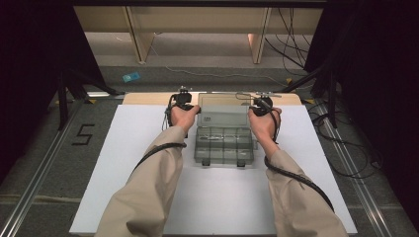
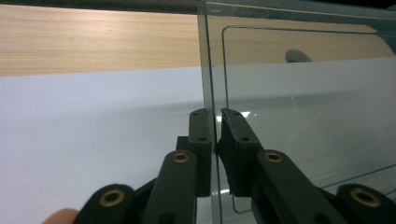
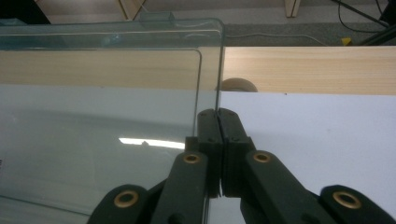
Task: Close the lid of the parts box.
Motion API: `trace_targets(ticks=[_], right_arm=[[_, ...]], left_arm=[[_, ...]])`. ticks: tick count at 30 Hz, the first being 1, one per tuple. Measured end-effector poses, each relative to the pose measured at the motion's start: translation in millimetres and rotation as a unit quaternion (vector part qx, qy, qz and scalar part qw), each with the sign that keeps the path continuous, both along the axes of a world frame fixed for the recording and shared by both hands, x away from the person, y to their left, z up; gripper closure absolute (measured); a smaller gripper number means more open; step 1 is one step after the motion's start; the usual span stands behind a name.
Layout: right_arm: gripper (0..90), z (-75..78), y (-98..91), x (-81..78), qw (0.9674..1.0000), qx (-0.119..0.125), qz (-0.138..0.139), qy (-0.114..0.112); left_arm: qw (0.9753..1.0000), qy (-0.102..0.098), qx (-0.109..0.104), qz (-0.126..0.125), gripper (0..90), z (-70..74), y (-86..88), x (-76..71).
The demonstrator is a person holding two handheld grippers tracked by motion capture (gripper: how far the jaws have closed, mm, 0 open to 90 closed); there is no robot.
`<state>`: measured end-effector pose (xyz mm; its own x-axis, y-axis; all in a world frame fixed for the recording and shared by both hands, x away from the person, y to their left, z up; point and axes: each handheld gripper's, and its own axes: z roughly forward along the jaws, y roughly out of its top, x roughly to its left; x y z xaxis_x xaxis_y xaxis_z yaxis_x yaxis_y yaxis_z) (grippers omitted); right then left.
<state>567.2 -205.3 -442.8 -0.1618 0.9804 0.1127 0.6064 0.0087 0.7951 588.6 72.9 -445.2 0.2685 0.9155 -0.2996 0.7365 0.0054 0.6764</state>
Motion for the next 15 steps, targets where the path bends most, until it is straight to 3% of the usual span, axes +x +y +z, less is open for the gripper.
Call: trace_targets(ticks=[8,9,11,15], right_arm=[[89.4,-0.3,-1.1,0.0,1.0000,0.001,0.004,-0.002],[89.3,-0.3,0.0,0.0,0.9999,0.014,-0.001,-0.004],[88.8,0.2,-1.9,0.2,0.9999,0.016,0.002,0.001],[87.0,1.2,-7.2,0.1,0.9997,0.019,0.013,0.011]], left_arm=[[0.9996,-0.023,0.013,0.007,87.4,4.3,-3.5,-5.9],[0.9996,-0.024,0.013,0.010,87.5,4.7,-3.9,-7.0],[0.9994,-0.029,0.015,0.012,87.7,5.2,-4.7,-8.5],[0.9990,-0.033,0.032,-0.002,87.8,8.6,-4.1,-11.1]])
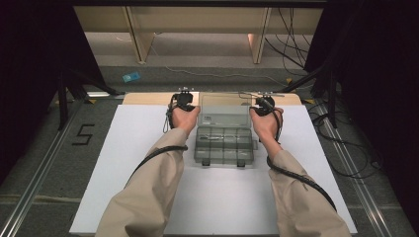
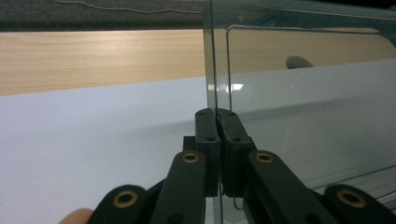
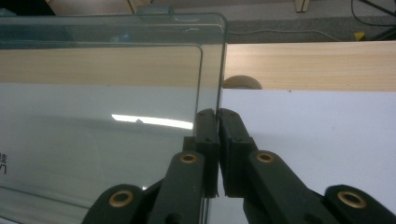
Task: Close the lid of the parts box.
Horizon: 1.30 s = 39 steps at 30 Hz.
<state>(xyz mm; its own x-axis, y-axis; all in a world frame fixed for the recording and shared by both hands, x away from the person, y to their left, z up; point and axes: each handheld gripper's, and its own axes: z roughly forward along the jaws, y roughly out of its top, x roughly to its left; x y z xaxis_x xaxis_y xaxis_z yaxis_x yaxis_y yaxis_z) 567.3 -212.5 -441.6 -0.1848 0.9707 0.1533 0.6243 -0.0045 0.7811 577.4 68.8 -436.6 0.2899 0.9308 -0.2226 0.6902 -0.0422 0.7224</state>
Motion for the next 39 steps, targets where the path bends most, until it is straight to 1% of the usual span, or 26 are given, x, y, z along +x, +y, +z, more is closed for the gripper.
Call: trace_targets(ticks=[3,4,5,6,7,9,10,11,12,15,16,17,18,19,21,22,23,24,25,26,29,33,36,37,38,39], right_arm=[[81.2,0.5,-3.8,1.4,0.9999,-0.002,0.010,0.005],[79.5,-0.7,-5.7,2.6,0.9998,-0.010,0.015,-0.007],[77.5,1.9,-5.8,3.2,0.9999,0.003,0.013,0.006],[75.2,1.0,-7.0,5.1,0.9999,-0.002,0.013,-0.003],[73.1,2.3,-10.1,6.4,0.9996,-0.013,0.025,0.000],[69.8,6.8,-8.3,8.5,0.9997,0.008,0.017,0.017],[68.4,10.5,-7.5,8.1,0.9992,0.014,0.011,0.035],[67.1,11.9,-8.6,9.9,0.9992,0.010,0.019,0.033],[65.7,13.9,-8.7,11.9,0.9992,0.011,0.021,0.033],[63.2,22.5,-9.6,18.9,0.9986,0.010,0.032,0.041],[63.0,23.6,-9.7,22.3,0.9989,0.011,0.031,0.032],[63.0,26.0,-9.8,24.1,0.9988,0.013,0.031,0.036],[63.0,29.2,-8.9,25.6,0.9984,0.025,0.027,0.043],[63.1,30.9,-10.1,27.7,0.9981,0.025,0.032,0.046],[63.8,32.2,-11.6,31.2,0.9983,0.024,0.032,0.043],[64.2,34.4,-12.0,31.8,0.9977,0.030,0.031,0.053],[64.5,34.9,-13.6,33.0,0.9979,0.025,0.030,0.052],[65.4,35.0,-13.9,34.0,0.9980,0.029,0.028,0.048],[66.3,36.3,-14.6,34.6,0.9975,0.035,0.030,0.054],[66.8,35.9,-15.1,35.2,0.9976,0.032,0.032,0.053],[69.6,35.2,-16.8,37.0,0.9974,0.026,0.041,0.054],[72.4,34.9,-14.0,38.1,0.9974,0.038,0.030,0.053],[78.9,34.8,-12.5,39.4,0.9972,0.037,0.034,0.056],[80.2,34.6,-12.1,39.5,0.9972,0.038,0.033,0.056],[82.1,34.3,-11.6,39.5,0.9973,0.038,0.030,0.056],[85.2,34.2,-11.3,39.3,0.9973,0.037,0.027,0.058]], left_arm=[[1.0000,-0.006,0.004,-0.002,87.8,1.9,-0.7,-1.8],[1.0000,-0.009,0.000,0.003,87.8,1.7,-1.6,-2.1],[0.9999,-0.010,-0.004,0.006,87.8,1.3,-1.8,-2.3],[1.0000,-0.006,0.002,0.001,87.8,1.4,-0.4,-3.0],[0.9999,-0.012,-0.006,0.002,87.8,0.0,-0.9,-2.4],[0.9999,-0.010,-0.001,-0.002,87.9,-0.5,1.3,-3.2],[0.9999,-0.011,0.001,-0.003,87.9,-0.7,1.8,-3.2],[0.9997,-0.018,-0.012,0.009,87.9,-1.7,-0.6,-2.8],[0.9999,-0.012,-0.002,-0.001,87.9,-0.7,1.4,-3.3],[1.0000,-0.009,-0.001,-0.001,87.9,1.1,0.9,-4.4],[0.9999,-0.012,-0.004,0.000,88.0,1.3,0.2,-4.4],[0.9999,-0.011,0.001,-0.003,88.0,1.9,0.8,-4.7],[0.9997,-0.018,-0.012,0.007,88.0,1.3,-1.7,-4.5],[0.9999,-0.012,-0.004,-0.002,88.0,2.2,0.3,-4.8],[0.9999,-0.010,-0.002,-0.005,88.0,2.6,1.3,-5.2],[0.9999,-0.010,-0.002,-0.004,88.0,2.7,1.5,-5.4],[0.9999,-0.011,-0.001,-0.005,88.0,2.7,1.6,-5.5],[0.9999,-0.011,-0.002,-0.006,88.0,2.6,2.0,-5.5],[0.9998,-0.015,-0.011,0.001,88.0,2.0,0.6,-5.3],[0.9999,-0.011,-0.003,-0.007,88.1,2.5,2.4,-5.5],[0.9999,-0.012,-0.004,-0.008,88.1,2.4,2.7,-5.6],[0.9999,-0.012,-0.004,-0.009,88.1,2.8,2.8,-5.6],[0.9996,-0.020,-0.018,0.001,88.1,2.1,0.3,-5.3],[0.9997,-0.019,-0.016,-0.001,88.1,2.3,0.7,-5.4],[0.9998,-0.013,-0.005,-0.012,88.1,2.8,3.4,-5.6],[0.9998,-0.013,-0.005,-0.012,88.1,2.4,3.9,-5.4]])
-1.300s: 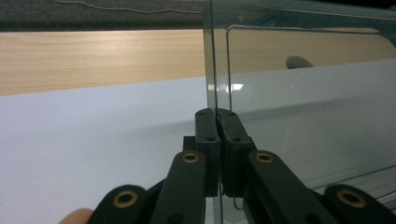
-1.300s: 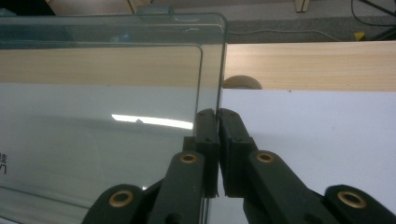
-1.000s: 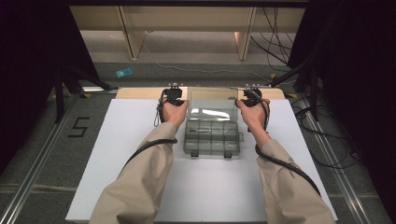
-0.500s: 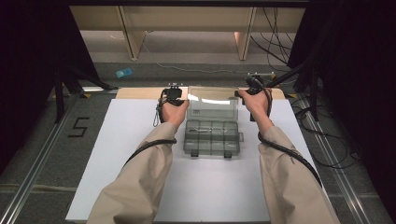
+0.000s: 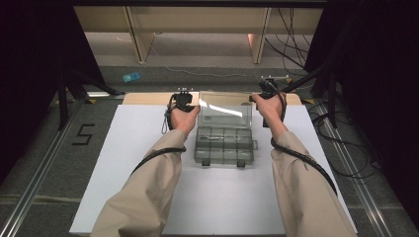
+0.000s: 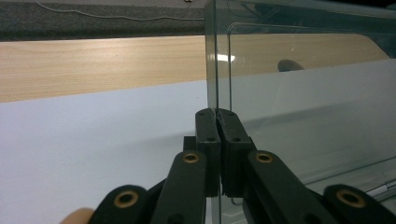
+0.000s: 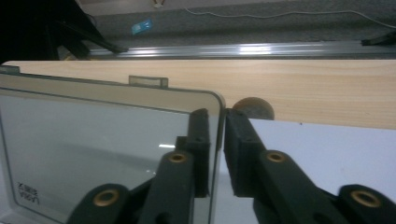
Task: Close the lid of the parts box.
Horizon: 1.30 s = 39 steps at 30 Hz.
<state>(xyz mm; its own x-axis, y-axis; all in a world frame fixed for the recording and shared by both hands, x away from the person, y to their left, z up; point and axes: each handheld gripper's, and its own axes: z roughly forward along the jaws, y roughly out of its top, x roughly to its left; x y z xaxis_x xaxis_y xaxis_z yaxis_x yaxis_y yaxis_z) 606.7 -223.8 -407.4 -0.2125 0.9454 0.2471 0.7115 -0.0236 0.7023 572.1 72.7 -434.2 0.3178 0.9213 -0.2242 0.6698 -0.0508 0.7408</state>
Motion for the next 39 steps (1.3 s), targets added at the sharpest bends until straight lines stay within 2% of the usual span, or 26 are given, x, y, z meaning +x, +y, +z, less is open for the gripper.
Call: trace_targets(ticks=[1,4,6,8,9,11,16,22,23,24,25,26,27,28,29,30,31,32,33,34,37,39], right_arm=[[86.9,-0.2,0.0,-0.1,1.0000,0.002,-0.004,0.003],[87.7,-0.6,0.3,-0.4,0.9999,0.005,-0.008,0.005],[87.9,-0.6,0.0,-1.1,1.0000,0.005,-0.006,0.002],[88.0,-0.7,0.8,-1.8,0.9999,0.005,-0.008,0.001],[88.1,-1.6,0.5,-1.6,0.9999,-0.002,-0.007,-0.007],[88.2,-1.0,2.2,-3.2,0.9999,0.000,-0.011,-0.003],[88.3,-0.5,3.9,-5.9,0.9999,-0.004,-0.013,-0.011],[88.4,0.1,4.5,-10.6,0.9995,-0.009,-0.011,-0.027],[88.4,-0.4,4.3,-10.2,0.9991,-0.007,-0.010,-0.040],[88.4,1.1,5.6,-12.1,0.9993,-0.002,-0.018,-0.032],[88.4,2.9,5.8,-14.9,0.9995,0.004,-0.017,-0.024],[88.4,2.0,3.9,-15.7,0.9994,-0.006,-0.008,-0.033],[88.4,1.2,4.1,-16.7,0.9990,-0.006,-0.011,-0.043],[88.4,-0.9,0.7,-15.0,0.9973,-0.019,0.007,-0.071],[88.4,1.3,1.5,-18.0,0.9981,-0.011,0.001,-0.061],[88.4,0.6,1.1,-18.8,0.9975,-0.012,0.004,-0.070],[88.4,1.9,2.0,-20.5,0.9978,-0.006,-0.001,-0.065],[88.4,1.2,1.2,-20.4,0.9970,-0.014,0.002,-0.076],[88.4,2.9,2.0,-22.1,0.9974,-0.005,0.003,-0.071],[88.4,2.8,2.7,-23.0,0.9974,-0.006,-0.005,-0.072],[88.4,3.9,0.8,-26.0,0.9965,-0.016,0.005,-0.082],[88.3,4.7,1.3,-28.4,0.9963,-0.011,0.003,-0.085]], left_arm=[[0.9998,-0.005,-0.016,0.011,88.1,-1.2,-2.2,0.2],[0.9998,-0.006,-0.016,0.012,88.0,-1.8,-1.8,-0.1],[1.0000,-0.002,-0.008,0.001,88.0,-1.8,1.0,-0.5],[1.0000,-0.003,-0.008,0.001,87.8,-2.4,1.1,-0.5],[1.0000,-0.003,-0.008,0.001,87.8,-2.6,1.1,-0.4],[0.9997,-0.008,-0.020,0.011,87.6,-3.8,-1.2,0.0],[0.9997,-0.006,-0.022,0.008,86.8,-4.8,0.0,0.5],[0.9998,-0.010,-0.015,0.002,82.1,-4.7,1.1,0.7],[0.9999,-0.007,-0.003,-0.008,80.4,-4.0,3.3,0.5],[0.9998,-0.005,0.005,-0.016,78.1,-3.4,5.2,0.1],[0.9998,-0.007,0.007,-0.016,74.9,-3.1,6.0,-0.2],[0.9999,-0.010,0.005,-0.013,73.2,-2.7,6.8,-0.6],[0.9998,-0.018,-0.003,-0.010,71.1,-2.1,7.2,-0.7],[0.9995,-0.029,-0.014,-0.005,68.7,-0.4,7.3,-0.6],[0.9993,-0.035,-0.012,-0.008,65.6,2.2,8.5,-0.9],[0.9991,-0.040,-0.011,-0.009,63.7,4.6,9.2,-0.9],[0.9989,-0.044,-0.014,-0.010,62.8,7.2,9.6,-1.0],[0.9987,-0.047,-0.018,-0.011,61.1,9.4,9.9,-1.1],[0.9984,-0.051,-0.019,-0.013,58.4,11.4,10.1,-1.0],[0.9982,-0.055,-0.020,-0.011,57.1,13.3,9.9,-1.0],[0.9976,-0.062,-0.026,-0.014,56.8,19.6,11.3,0.1],[0.9973,-0.066,-0.026,-0.016,58.3,23.4,11.7,0.6]])
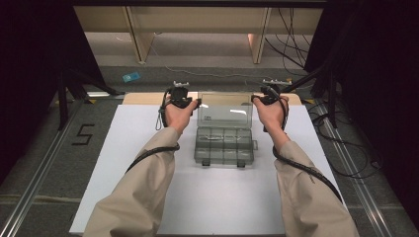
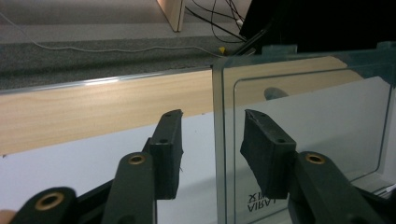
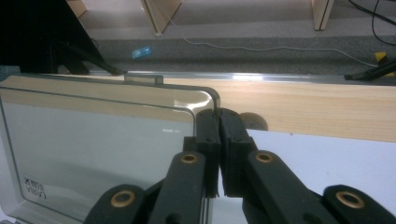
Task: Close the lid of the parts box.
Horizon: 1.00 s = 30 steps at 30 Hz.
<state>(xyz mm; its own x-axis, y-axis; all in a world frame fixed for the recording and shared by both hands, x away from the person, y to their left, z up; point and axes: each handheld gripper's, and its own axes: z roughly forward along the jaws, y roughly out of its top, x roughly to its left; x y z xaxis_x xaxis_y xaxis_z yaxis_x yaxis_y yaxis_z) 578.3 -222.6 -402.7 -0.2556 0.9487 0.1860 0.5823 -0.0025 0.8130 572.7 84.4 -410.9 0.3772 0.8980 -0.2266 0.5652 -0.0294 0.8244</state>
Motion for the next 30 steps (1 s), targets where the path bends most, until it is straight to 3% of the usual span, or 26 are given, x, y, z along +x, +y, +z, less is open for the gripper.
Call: trace_targets(ticks=[2,3,4,7,18,26,30], right_arm=[[88.3,-0.3,-1.5,-1.2,0.9999,-0.006,0.008,-0.010],[88.4,0.9,0.1,-3.0,1.0000,0.005,0.001,-0.002],[88.4,1.3,-1.3,-3.3,1.0000,-0.003,0.007,-0.004],[88.3,2.2,0.5,-5.9,1.0000,0.006,0.001,-0.003],[88.3,3.0,-1.8,-13.7,0.9997,0.005,0.010,-0.021],[88.1,4.0,-3.5,-19.5,0.9991,0.001,0.019,-0.037],[88.0,4.9,-3.6,-22.7,0.9993,0.006,0.018,-0.032]], left_arm=[[1.0000,-0.002,0.000,-0.002,61.2,2.8,0.0,0.4],[1.0000,-0.003,-0.001,-0.003,62.5,3.8,0.0,0.6],[1.0000,-0.002,-0.005,-0.002,63.8,4.9,-0.4,1.1],[1.0000,0.000,-0.009,-0.002,67.1,7.3,-1.1,2.3],[0.9998,-0.006,-0.016,0.011,75.6,14.4,-8.2,6.6],[0.9999,-0.004,-0.007,0.012,81.7,14.8,-11.0,3.7],[0.9999,-0.004,0.002,0.015,86.3,16.1,-10.6,0.8]])
